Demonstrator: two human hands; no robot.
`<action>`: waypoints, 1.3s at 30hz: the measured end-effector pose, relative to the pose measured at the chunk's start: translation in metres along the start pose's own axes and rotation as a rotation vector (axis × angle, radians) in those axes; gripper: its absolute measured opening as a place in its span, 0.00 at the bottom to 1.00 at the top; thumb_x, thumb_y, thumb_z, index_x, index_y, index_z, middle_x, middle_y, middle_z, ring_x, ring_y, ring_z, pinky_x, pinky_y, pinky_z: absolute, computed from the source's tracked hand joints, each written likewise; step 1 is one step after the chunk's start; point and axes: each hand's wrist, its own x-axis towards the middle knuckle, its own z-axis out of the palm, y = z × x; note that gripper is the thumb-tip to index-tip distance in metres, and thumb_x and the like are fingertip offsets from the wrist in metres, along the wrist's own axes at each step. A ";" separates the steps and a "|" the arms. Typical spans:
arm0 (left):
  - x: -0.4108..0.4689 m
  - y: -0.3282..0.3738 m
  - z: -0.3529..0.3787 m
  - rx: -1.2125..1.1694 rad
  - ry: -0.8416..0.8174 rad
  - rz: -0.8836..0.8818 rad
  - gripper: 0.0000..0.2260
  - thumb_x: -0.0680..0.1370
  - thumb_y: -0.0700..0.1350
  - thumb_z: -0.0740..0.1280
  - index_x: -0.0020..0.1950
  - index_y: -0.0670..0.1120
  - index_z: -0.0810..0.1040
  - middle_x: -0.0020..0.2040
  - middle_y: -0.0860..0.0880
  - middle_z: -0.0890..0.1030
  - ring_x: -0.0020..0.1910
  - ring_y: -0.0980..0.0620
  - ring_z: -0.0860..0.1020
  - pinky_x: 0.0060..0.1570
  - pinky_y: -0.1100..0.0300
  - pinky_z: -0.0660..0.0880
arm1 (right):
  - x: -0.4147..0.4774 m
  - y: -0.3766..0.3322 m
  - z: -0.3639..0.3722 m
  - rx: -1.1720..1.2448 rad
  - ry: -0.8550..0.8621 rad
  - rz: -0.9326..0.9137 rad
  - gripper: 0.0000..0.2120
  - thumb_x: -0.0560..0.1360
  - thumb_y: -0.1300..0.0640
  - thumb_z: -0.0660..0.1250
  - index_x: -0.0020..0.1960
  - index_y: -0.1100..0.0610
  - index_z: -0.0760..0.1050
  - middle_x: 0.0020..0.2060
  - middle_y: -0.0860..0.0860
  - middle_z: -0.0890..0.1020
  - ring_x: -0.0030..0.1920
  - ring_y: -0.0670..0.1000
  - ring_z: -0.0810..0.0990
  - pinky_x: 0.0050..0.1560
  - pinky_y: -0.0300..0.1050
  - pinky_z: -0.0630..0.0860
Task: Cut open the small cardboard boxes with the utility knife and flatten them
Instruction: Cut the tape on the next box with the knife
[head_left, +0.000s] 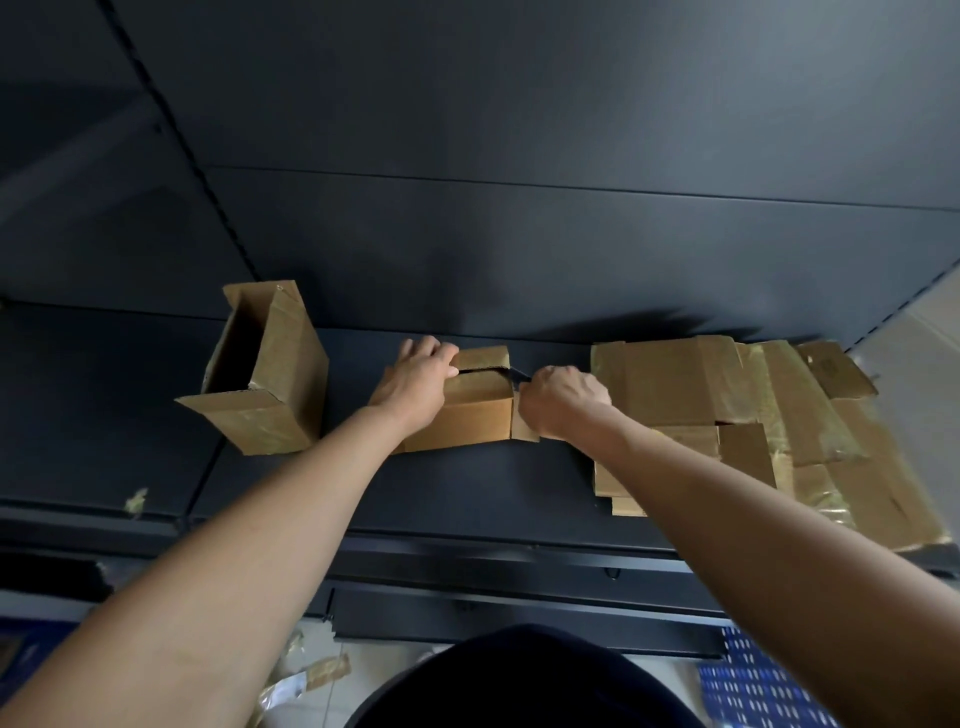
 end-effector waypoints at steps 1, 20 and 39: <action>-0.002 -0.001 0.001 -0.001 0.003 -0.004 0.21 0.77 0.31 0.56 0.68 0.44 0.67 0.64 0.46 0.68 0.61 0.45 0.64 0.59 0.46 0.70 | 0.000 0.006 -0.001 -0.029 0.021 0.032 0.19 0.80 0.52 0.54 0.66 0.60 0.71 0.62 0.59 0.75 0.61 0.60 0.74 0.53 0.46 0.71; -0.004 -0.005 -0.035 -0.059 0.082 -0.057 0.06 0.82 0.49 0.57 0.48 0.49 0.62 0.43 0.49 0.72 0.38 0.53 0.69 0.33 0.59 0.63 | 0.026 0.000 -0.018 0.861 -0.273 -0.080 0.11 0.75 0.55 0.69 0.55 0.57 0.73 0.33 0.51 0.72 0.31 0.48 0.70 0.28 0.40 0.67; -0.004 0.015 -0.029 -0.161 -0.119 -0.160 0.19 0.71 0.60 0.70 0.54 0.52 0.69 0.55 0.55 0.70 0.51 0.52 0.70 0.38 0.59 0.66 | 0.038 0.038 -0.030 1.016 -0.620 -0.058 0.10 0.82 0.57 0.56 0.51 0.62 0.73 0.43 0.57 0.77 0.40 0.54 0.78 0.36 0.45 0.77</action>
